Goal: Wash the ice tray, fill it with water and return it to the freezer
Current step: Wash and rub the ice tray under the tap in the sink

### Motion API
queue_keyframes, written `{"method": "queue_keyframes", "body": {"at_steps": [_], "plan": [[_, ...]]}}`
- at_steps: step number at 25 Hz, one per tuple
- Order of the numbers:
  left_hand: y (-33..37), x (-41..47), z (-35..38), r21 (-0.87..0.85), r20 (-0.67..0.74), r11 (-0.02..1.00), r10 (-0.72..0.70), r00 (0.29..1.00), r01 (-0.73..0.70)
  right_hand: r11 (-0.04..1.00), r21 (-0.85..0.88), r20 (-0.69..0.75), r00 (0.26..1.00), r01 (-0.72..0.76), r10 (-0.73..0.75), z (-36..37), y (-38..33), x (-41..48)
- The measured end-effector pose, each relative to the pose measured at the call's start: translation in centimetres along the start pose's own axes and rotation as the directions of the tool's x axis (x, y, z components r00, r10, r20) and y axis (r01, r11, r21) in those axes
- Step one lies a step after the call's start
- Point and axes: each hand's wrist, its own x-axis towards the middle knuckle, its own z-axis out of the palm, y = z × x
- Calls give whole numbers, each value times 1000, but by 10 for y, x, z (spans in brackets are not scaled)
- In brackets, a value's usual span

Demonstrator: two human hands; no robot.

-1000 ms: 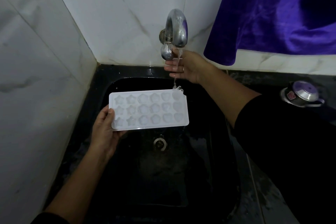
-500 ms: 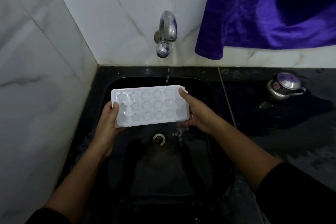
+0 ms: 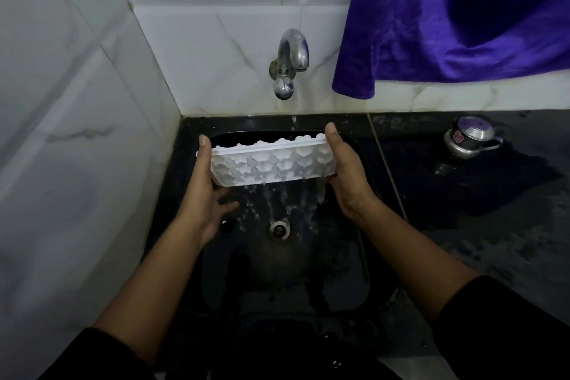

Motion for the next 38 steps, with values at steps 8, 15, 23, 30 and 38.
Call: {"method": "queue_keyframes", "body": {"at_steps": [8, 15, 23, 30, 38], "plan": [[26, 1, -6, -114, 4, 989, 90, 996, -89, 998, 19, -67, 996, -60, 62, 13, -30, -15], [31, 1, -17, -354, 25, 868, 381, 924, -348, 999, 41, -56, 998, 11, -8, 22, -60, -26], [-22, 7, -34, 101, -120, 967, -224, 967, 236, 881, -152, -95, 894, -447, 437, 26, 12, -31], [53, -3, -26, -238, -120, 851, 452, 884, -468, 953, -111, -165, 940, 283, -298, 41, -53, -27], [-57, -7, -48, -61, -201, 998, -47, 978, 35, 927, -175, -175, 937, -331, 302, 16, 72, -53]]}}
